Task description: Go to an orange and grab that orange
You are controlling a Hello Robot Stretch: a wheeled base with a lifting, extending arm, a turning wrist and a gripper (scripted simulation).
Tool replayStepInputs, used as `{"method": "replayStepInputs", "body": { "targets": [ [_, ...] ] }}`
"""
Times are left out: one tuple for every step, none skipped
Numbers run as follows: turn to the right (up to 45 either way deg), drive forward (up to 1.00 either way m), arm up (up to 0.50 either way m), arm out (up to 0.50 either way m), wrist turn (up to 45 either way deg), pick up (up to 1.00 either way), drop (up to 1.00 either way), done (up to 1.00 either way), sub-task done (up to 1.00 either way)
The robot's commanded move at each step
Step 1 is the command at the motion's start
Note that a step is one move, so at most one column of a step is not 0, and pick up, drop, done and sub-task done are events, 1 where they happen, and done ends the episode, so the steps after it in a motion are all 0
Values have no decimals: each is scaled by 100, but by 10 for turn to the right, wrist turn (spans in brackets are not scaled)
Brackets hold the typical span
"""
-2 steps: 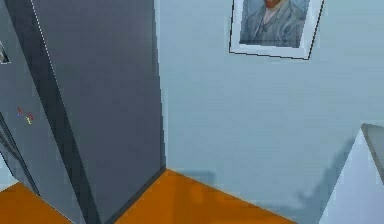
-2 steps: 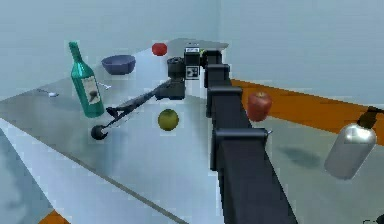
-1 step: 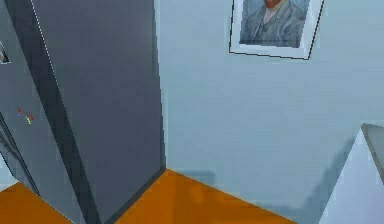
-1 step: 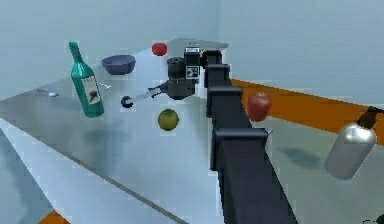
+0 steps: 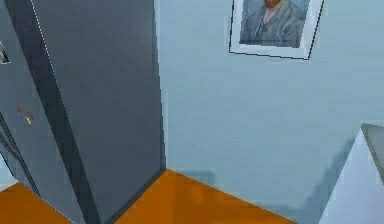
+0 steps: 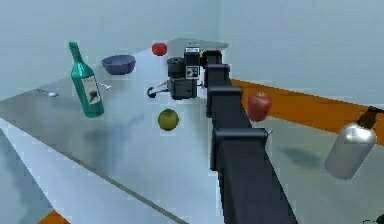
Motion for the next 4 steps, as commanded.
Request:
{"method": "replayStepInputs", "body": {
  "targets": [
    [0,0,-12,0,0,0,0,0,0],
    [0,0,0,0,0,100,0,0,0],
    [0,0,10,0,0,0,0,0,0],
    [0,0,0,0,0,0,0,100,0]
  ]
}}
